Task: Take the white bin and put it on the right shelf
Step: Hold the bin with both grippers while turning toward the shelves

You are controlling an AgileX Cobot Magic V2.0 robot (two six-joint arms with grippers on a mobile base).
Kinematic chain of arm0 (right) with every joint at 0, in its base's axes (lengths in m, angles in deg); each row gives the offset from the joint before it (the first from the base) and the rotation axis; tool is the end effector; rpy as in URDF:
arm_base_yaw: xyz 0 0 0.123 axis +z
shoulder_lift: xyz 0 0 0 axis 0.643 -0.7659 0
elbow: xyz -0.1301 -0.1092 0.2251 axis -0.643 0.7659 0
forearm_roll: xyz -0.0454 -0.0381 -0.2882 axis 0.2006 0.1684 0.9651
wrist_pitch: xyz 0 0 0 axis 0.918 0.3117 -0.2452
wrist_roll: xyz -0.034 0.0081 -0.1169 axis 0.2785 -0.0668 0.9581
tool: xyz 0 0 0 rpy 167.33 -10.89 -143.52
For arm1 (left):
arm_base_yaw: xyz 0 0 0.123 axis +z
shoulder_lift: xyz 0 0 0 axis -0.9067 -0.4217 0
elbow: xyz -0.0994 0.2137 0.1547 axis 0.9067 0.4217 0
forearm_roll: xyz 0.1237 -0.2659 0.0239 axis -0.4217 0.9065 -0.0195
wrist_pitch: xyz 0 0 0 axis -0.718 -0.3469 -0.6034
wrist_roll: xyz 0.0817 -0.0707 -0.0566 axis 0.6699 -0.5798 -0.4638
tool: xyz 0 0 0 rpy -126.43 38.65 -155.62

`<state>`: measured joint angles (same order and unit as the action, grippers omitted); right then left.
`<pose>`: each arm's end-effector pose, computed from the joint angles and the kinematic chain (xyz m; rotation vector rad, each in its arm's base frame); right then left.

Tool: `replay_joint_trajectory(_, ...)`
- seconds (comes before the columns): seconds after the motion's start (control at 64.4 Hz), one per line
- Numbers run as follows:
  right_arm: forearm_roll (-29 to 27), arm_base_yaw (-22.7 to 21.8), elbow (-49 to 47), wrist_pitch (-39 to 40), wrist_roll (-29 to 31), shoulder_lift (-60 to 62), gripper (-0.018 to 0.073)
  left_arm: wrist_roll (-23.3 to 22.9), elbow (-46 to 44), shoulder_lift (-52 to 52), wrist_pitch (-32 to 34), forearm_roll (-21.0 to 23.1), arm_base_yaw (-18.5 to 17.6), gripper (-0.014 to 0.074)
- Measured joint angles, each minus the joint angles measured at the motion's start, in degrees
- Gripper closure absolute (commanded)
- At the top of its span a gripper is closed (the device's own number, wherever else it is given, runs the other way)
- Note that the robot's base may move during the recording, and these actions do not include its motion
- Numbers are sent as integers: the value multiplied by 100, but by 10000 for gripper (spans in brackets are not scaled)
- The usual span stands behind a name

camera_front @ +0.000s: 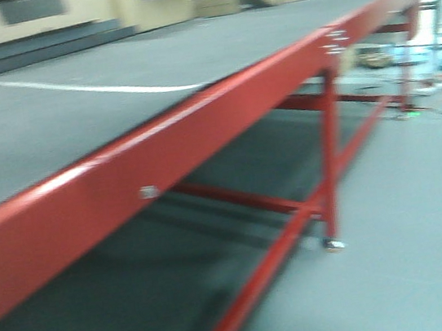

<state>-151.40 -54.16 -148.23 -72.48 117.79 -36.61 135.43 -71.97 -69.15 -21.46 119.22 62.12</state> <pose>0.3675 0.0134 0.4489 -0.1281 1.7309 1.0325 0.4113 -0.1242 0.4268 0.4022 1.7693 -1.2428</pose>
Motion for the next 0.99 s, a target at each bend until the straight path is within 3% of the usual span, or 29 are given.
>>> replay_joint_trajectory(0.994,13,0,0,0,0,0,501,0,0,0,9,0,-10,722)
